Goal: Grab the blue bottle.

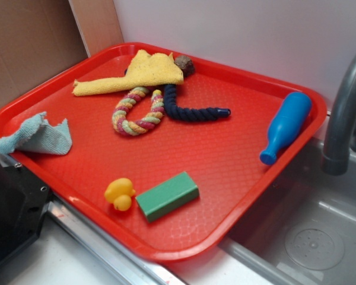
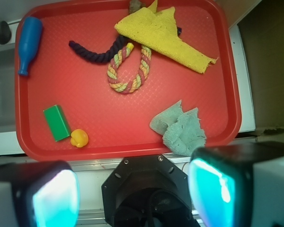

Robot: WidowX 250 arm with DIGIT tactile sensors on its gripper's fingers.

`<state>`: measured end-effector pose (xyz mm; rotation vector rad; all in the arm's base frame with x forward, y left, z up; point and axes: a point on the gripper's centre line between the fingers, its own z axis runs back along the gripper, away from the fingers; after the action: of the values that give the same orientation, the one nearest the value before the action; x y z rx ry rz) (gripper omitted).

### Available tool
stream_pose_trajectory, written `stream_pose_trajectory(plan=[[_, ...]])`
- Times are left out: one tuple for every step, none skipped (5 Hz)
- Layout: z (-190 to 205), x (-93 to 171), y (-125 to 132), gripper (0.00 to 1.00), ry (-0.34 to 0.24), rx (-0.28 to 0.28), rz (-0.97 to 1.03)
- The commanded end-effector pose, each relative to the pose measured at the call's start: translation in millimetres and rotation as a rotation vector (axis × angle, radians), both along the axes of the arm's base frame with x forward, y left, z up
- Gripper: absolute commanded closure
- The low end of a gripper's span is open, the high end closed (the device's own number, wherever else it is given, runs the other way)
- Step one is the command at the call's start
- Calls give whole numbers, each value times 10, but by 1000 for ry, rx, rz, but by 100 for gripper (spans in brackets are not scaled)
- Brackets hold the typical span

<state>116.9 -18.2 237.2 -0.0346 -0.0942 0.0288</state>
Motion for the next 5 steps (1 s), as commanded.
stream_pose_trajectory(plan=[[0, 0, 0, 0, 0, 0, 0], [-399, 500, -321, 0, -2, -77, 49], [-516, 1072, -588, 0, -143, -25, 141], [-516, 1072, -588, 0, -143, -25, 141], [-516, 1072, -588, 0, -143, -25, 141]])
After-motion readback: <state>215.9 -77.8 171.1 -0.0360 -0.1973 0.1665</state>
